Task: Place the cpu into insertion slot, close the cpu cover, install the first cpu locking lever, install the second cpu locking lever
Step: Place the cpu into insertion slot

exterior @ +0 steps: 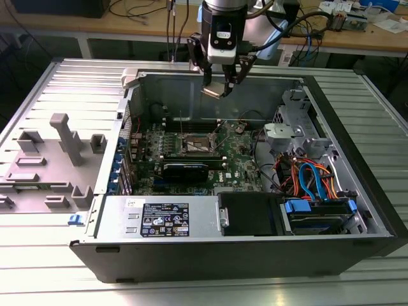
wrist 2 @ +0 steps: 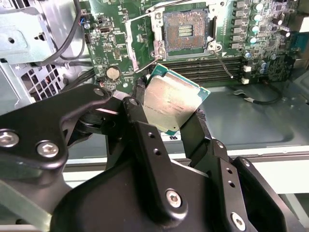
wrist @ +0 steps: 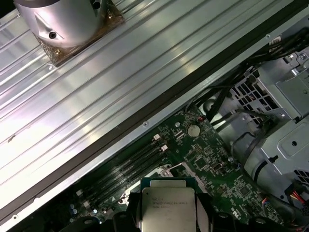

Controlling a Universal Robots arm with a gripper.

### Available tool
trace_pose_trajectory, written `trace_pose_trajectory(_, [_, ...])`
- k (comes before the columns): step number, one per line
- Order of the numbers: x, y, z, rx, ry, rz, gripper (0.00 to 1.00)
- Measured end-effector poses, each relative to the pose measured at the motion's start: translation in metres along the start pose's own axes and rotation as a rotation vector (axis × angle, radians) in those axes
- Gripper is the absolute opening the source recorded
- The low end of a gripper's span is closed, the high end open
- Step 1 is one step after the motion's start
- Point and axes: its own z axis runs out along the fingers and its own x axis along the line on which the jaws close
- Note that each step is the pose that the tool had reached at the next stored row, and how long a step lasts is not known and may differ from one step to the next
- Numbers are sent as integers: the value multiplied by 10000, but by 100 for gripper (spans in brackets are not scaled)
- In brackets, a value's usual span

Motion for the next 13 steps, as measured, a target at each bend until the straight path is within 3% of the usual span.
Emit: trace_pose_trajectory(13, [0, -1, 11, -7, -27, 304, 54])
